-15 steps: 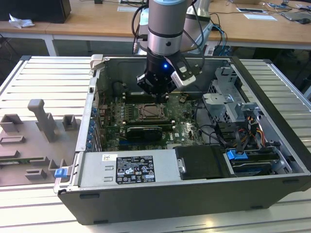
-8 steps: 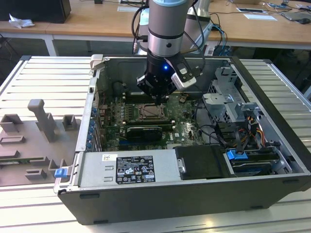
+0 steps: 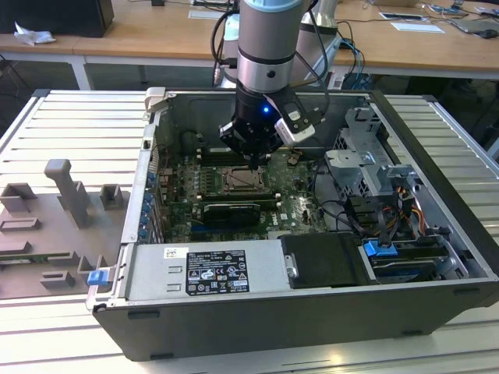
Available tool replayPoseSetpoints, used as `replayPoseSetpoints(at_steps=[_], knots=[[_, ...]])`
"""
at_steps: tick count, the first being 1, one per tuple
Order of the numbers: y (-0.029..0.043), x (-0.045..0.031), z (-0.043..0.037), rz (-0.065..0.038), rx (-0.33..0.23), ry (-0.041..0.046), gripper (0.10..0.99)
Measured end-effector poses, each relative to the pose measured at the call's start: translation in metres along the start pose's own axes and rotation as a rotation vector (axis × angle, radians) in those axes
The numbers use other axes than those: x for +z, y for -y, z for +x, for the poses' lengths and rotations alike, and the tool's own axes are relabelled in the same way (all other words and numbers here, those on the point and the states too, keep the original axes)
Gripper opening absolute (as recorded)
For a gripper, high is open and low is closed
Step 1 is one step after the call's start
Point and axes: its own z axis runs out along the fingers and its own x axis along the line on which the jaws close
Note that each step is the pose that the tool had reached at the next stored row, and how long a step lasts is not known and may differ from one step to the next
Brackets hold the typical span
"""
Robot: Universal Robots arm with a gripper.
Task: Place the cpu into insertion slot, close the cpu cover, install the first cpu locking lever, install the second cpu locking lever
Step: 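Install the second cpu locking lever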
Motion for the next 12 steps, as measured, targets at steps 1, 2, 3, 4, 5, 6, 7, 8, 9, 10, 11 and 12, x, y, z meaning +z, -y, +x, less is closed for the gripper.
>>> replayPoseSetpoints(at_steps=[1,2,3,4,5,6,7,8,9,10,11,12], knots=[[0.0003,0.0001,0.0,0.0,0.0,0.0,0.106],[0.0005,0.0001,0.0001,0.0,0.0,0.0,0.106],[0.0007,0.0001,0.0001,0.0,0.0,0.0,0.106],[0.001,0.0002,0.0001,0.0,0.0,0.0,0.106],[0.0012,0.0003,0.0001,0.0,0.0,0.0001,0.106],[0.0014,0.0004,0.0001,0.0,0.0,0.0,0.106],[0.0015,0.0004,0.0001,0.0,0.0,0.0,0.106],[0.0018,0.0005,0.0001,0.0,0.0,0.0,0.106],[0.0019,0.0006,0.0002,0.0,0.0,0.0,0.106],[0.002,0.0007,0.0002,0.0,0.0,0.0,0.106],[0.0021,0.0007,0.0002,0.0,0.0,0.0,0.106],[0.0023,0.0007,0.0002,0.0,0.0,-0.0001,0.106]])
